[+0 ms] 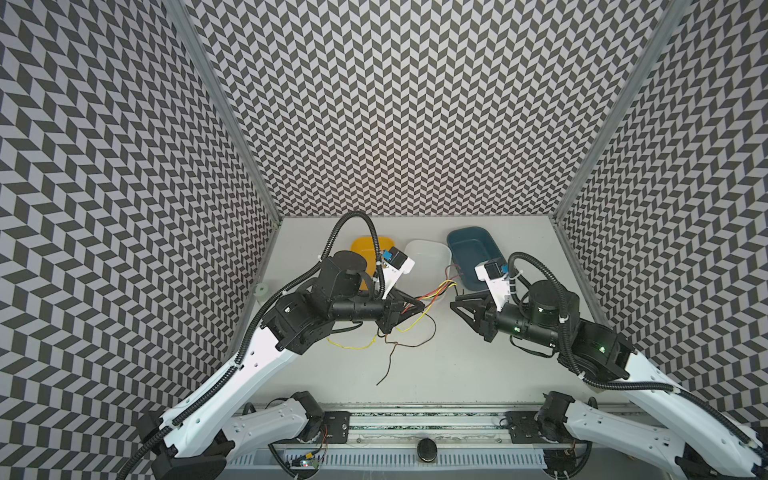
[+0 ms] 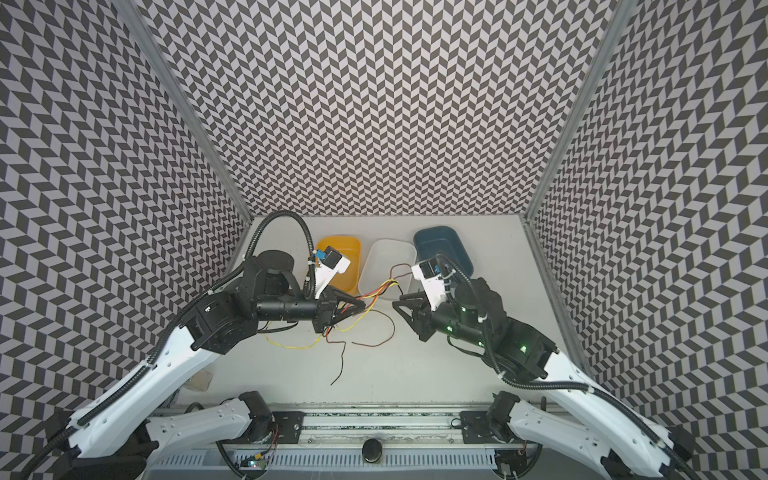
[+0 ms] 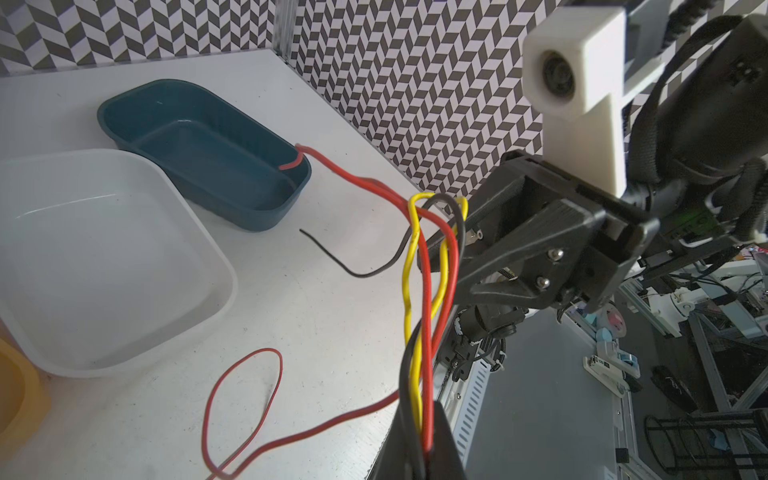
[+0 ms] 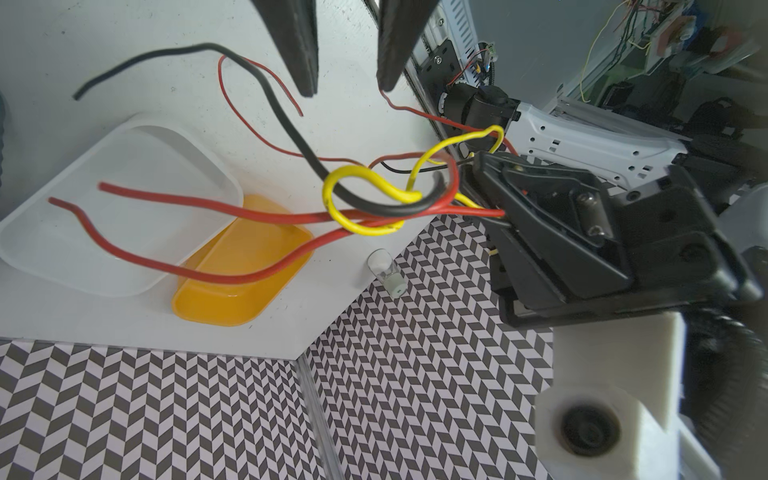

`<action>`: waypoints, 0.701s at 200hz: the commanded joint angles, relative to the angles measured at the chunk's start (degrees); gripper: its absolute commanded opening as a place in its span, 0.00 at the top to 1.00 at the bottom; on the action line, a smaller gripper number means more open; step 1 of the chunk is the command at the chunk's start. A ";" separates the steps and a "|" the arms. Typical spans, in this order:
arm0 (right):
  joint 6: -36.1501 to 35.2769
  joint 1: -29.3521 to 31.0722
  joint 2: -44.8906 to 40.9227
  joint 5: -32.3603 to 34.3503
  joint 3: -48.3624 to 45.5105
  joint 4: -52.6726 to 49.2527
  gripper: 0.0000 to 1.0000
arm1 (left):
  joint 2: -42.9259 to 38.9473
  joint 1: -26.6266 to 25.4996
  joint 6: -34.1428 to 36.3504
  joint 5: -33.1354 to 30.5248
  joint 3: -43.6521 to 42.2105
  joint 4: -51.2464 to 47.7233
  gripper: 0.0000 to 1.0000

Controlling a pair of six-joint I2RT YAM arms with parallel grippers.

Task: Untangle the cables
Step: 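Grasp the red and yellow wires below the left gripper with the right gripper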

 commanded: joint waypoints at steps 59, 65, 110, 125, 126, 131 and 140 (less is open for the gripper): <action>3.95 -0.05 -0.43 -4.36 -9.03 22.55 0.57 | -0.91 0.04 -5.98 5.07 -2.86 7.84 1.00; 3.74 -0.05 -0.06 -3.95 -9.22 23.08 0.57 | -0.99 0.05 -6.15 5.45 -2.92 8.09 1.00; 3.22 0.04 1.48 -3.50 -11.46 28.82 0.55 | -1.74 0.01 -8.53 7.16 -3.75 11.08 1.00; 2.91 0.29 1.86 -3.51 -12.30 31.07 0.55 | -1.99 0.01 -9.16 7.33 -4.05 12.11 1.00; 2.85 0.30 1.93 -3.51 -12.30 31.08 0.55 | -1.99 0.03 -9.21 7.37 -4.04 12.14 1.00; 2.50 0.43 2.22 -3.51 -12.33 31.19 0.55 | -1.95 0.05 -9.30 7.52 -3.95 12.21 1.00; 2.18 0.65 2.65 -3.45 -12.52 31.70 0.54 | -1.96 0.00 -9.36 7.77 -3.94 12.70 1.00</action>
